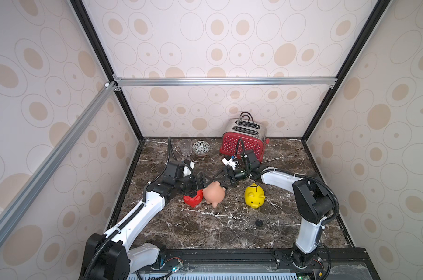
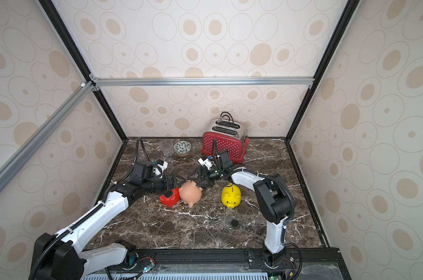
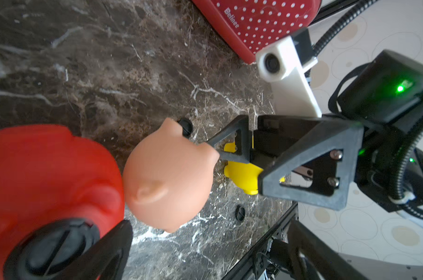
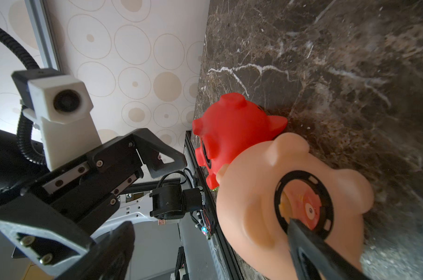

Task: Close piggy banks
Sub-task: Adjust the piggy bank at the center of the board.

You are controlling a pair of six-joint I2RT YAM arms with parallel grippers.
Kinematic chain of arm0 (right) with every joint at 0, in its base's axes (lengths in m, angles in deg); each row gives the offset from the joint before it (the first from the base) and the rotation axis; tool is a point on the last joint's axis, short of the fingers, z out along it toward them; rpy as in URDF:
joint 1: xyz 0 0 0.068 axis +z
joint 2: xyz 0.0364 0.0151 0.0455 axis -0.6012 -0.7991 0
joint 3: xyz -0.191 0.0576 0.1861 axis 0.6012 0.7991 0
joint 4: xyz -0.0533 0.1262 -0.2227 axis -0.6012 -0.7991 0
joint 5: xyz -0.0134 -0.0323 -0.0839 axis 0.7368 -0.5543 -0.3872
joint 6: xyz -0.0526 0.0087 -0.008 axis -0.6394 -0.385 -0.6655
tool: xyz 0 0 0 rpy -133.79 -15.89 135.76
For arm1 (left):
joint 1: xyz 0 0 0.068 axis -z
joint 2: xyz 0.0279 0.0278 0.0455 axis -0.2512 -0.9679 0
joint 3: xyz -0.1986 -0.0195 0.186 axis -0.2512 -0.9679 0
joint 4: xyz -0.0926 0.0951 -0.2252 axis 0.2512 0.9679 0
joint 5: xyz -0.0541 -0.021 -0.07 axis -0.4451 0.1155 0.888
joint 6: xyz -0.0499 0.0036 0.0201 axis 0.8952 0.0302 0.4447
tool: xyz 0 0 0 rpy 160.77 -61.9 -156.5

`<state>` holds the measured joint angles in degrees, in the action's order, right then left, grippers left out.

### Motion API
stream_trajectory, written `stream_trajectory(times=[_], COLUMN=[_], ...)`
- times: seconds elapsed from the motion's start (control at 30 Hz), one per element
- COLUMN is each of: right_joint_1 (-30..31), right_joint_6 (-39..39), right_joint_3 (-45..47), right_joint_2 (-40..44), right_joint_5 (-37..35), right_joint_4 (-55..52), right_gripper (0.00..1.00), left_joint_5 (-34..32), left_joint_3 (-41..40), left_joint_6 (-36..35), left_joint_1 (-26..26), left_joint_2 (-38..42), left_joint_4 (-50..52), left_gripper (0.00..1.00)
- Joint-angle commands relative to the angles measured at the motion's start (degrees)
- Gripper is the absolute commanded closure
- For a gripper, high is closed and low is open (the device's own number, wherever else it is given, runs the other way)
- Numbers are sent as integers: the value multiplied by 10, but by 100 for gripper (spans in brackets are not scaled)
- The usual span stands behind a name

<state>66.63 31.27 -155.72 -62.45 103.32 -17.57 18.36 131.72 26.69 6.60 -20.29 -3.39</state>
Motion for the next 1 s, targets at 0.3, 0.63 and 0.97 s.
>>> stream_trajectory(times=[0.3,0.63,0.97], right_joint_1=[23,40,63], right_joint_6=[20,51,113], right_joint_3=[45,109,140], right_joint_2=[39,88,115], right_joint_5=[14,7,-48], right_joint_4=[25,58,82], right_gripper=[0,1,2], left_joint_5=[36,37,37], left_joint_3=[-104,-112,-115], left_joint_6=[48,52,64], left_joint_1=[8,11,19], left_joint_2=[85,66,46], left_joint_4=[-40,-74,-105], left_gripper=[1,1,1])
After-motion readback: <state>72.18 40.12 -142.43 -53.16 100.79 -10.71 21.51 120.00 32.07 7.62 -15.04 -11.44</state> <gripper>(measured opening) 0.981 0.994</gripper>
